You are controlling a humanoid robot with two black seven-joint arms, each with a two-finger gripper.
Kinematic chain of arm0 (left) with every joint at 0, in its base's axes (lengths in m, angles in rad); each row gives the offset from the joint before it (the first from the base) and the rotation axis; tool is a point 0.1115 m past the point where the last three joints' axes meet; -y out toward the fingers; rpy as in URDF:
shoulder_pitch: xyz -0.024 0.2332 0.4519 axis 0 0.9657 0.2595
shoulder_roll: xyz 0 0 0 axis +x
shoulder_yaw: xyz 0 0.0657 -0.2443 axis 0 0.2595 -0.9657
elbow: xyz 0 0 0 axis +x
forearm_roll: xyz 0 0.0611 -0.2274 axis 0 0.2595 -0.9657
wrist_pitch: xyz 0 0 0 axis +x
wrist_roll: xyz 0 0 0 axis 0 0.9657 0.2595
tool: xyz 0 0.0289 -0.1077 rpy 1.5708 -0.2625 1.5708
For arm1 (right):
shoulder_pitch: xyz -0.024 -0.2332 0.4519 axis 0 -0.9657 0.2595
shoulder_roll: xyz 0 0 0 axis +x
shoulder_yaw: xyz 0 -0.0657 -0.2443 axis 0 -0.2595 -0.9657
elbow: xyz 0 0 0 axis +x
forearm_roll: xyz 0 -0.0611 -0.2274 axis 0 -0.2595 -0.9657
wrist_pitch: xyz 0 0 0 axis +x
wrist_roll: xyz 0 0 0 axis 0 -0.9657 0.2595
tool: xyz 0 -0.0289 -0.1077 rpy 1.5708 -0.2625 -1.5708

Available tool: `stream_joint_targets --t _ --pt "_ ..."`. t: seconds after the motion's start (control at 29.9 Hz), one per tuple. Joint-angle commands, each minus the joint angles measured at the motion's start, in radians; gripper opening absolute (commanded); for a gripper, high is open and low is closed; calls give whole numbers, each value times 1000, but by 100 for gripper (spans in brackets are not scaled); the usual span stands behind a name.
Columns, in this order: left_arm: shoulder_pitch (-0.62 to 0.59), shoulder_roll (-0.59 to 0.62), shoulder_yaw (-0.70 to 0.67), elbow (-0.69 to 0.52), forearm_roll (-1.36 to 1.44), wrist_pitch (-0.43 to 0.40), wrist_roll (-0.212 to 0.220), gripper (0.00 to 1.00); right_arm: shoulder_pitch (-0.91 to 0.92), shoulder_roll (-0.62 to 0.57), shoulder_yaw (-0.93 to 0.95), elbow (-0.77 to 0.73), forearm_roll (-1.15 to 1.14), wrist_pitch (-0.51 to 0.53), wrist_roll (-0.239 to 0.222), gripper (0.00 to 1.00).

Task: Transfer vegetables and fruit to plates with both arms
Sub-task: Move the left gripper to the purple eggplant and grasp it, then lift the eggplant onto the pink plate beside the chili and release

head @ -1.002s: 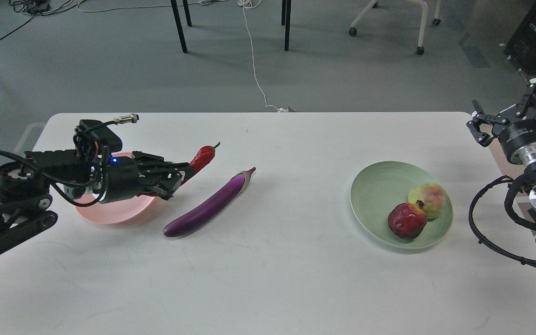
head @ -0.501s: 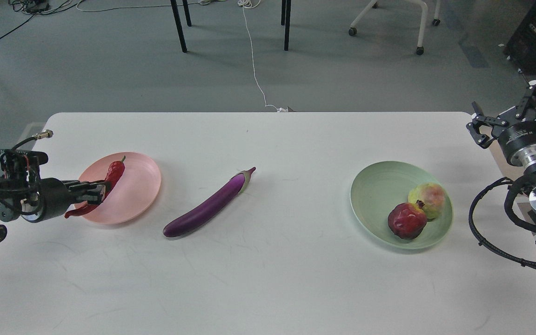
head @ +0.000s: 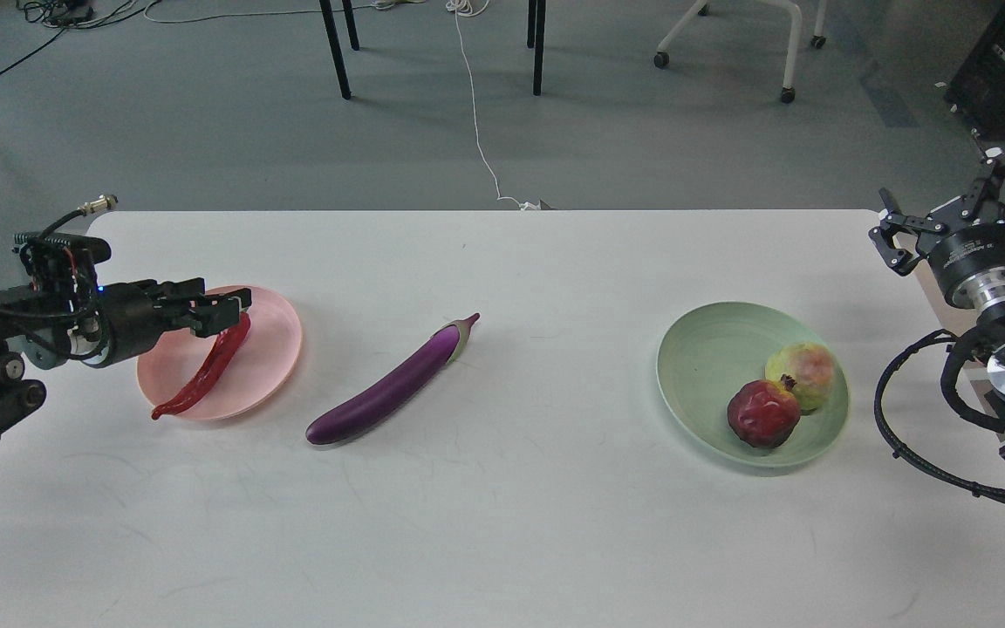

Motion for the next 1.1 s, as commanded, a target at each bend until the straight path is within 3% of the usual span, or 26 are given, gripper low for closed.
stream_joint_targets --t 0.0,0.1,0.33,0.53,0.67,0.74,0.87,1.07 --pt "-33 -22 8 -115 26 0 10 79 0 0 0 0 0 0 0 99" --pt "-48 -62 9 -169 126 -4 13 79 1 2 2 0 0 0 1 99" --pt "-53 -197 87 -174 311 -50 22 73 1 2 3 0 0 0 1 99" --pt "-42 -287 141 -157 375 -58 87 70 1 2 3 -2 0 0 1 99" --pt "-39 -293 181 -128 376 -58 104 68 1 3 3 -2 0 0 1 99" --pt "-38 -292 189 -108 376 -58 110 60 1 8 3 -3 0 0 1 99" --pt "-39 -278 189 -99 373 -59 128 28 1 8 3 -3 0 0 1 99" --pt "-45 -191 158 -163 364 -63 127 12 3 8 3 -3 0 0 1 99"
